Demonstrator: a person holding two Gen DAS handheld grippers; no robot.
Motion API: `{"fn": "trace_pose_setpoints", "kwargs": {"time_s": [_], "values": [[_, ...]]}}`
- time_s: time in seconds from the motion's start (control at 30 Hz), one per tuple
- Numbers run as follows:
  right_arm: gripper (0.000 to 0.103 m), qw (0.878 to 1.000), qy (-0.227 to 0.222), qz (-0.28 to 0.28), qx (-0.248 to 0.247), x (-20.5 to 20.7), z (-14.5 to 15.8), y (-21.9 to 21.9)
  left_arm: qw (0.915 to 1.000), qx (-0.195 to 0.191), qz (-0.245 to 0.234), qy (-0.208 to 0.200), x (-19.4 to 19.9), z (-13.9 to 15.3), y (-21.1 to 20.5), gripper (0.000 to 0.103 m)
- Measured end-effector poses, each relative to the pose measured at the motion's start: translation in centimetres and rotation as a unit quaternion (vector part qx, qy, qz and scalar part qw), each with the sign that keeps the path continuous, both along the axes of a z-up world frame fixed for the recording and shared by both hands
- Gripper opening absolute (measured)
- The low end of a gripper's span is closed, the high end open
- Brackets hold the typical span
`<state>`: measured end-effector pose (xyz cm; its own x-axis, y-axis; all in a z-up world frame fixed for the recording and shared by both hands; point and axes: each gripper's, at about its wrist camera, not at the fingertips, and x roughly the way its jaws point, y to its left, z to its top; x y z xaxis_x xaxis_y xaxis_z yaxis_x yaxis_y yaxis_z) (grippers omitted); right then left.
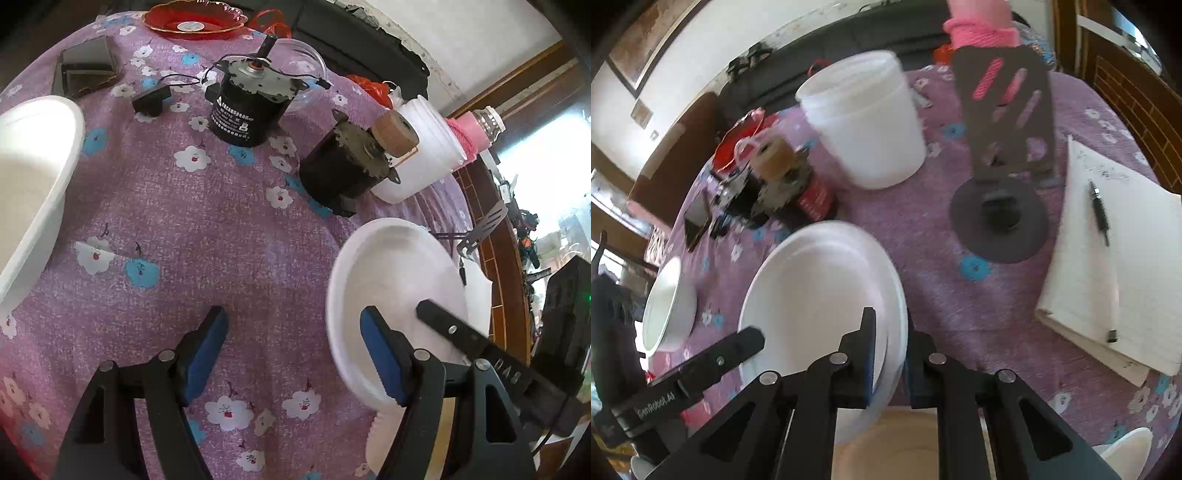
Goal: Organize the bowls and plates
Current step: 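Carry the white plate onto the red plate stack and open the right tool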
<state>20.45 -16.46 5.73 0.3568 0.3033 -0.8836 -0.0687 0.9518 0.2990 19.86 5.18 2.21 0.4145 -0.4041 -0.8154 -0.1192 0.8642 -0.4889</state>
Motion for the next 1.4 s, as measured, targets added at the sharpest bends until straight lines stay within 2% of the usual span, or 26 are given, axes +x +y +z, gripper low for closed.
{"fn": "trace_pose_setpoints", "kwargs": {"time_s": [0.13, 0.2, 0.23, 0.27, 0.3, 0.4, 0.53, 0.67, 0.9, 1.13, 1.4], "values": [[0.01, 1.0, -0.001, 0.02, 0.016, -0.3, 0.2, 1.6, 0.9998, -0.017, -0.01, 0.004, 0.2, 0.0, -0.5, 0.071], [0.011, 0.999, -0.003, 0.026, 0.019, -0.4, 0.4, 2.4, 0.9994, -0.023, -0.026, 0.006, 0.2, 0.2, -0.8, 0.04], [0.01, 1.0, -0.01, 0.024, 0.0, -0.4, 0.6, 2.8, 0.9996, -0.007, -0.025, 0.006, 0.1, 0.4, -0.8, 0.032], [0.01, 1.0, -0.013, 0.024, -0.004, -0.5, 0.7, 2.9, 0.9998, 0.008, -0.02, 0.001, 0.0, 0.8, -0.5, 0.02], [0.01, 1.0, -0.012, 0.021, 0.006, -0.6, 0.9, 2.8, 0.9997, 0.014, -0.019, -0.004, -0.2, 1.1, -0.2, 0.014], [0.009, 0.999, -0.013, 0.023, 0.02, -1.0, 1.3, 2.8, 0.9998, -0.006, -0.016, -0.009, -0.7, 1.8, 1.1, 0.014], [0.009, 0.999, -0.02, 0.029, 0.009, -2.1, 2.2, 3.7, 0.9992, 0.021, -0.015, -0.031, -2.3, 3.3, 1.5, 0.014], [0.009, 0.999, -0.024, 0.034, 0.013, -3.6, 3.5, 3.9, 0.9993, 0.014, -0.014, -0.033, -4.0, 4.2, 2.3, 0.014], [0.009, 0.997, -0.043, 0.062, 0.013, -8.2, 6.3, 6.7, 0.9987, 0.022, -0.003, -0.046, -8.8, 6.5, 4.9, 0.014], [0.009, 0.992, -0.061, 0.112, 0.015, -12.7, 8.5, 13.2, 0.9967, 0.026, 0.036, -0.069, -14.9, 8.9, 11.0, 0.014], [0.01, 0.979, -0.073, 0.187, 0.022, -17.4, 9.3, 23.2, 0.9887, 0.047, 0.11, -0.091, -22.3, 10.7, 20.5, 0.014]]}}
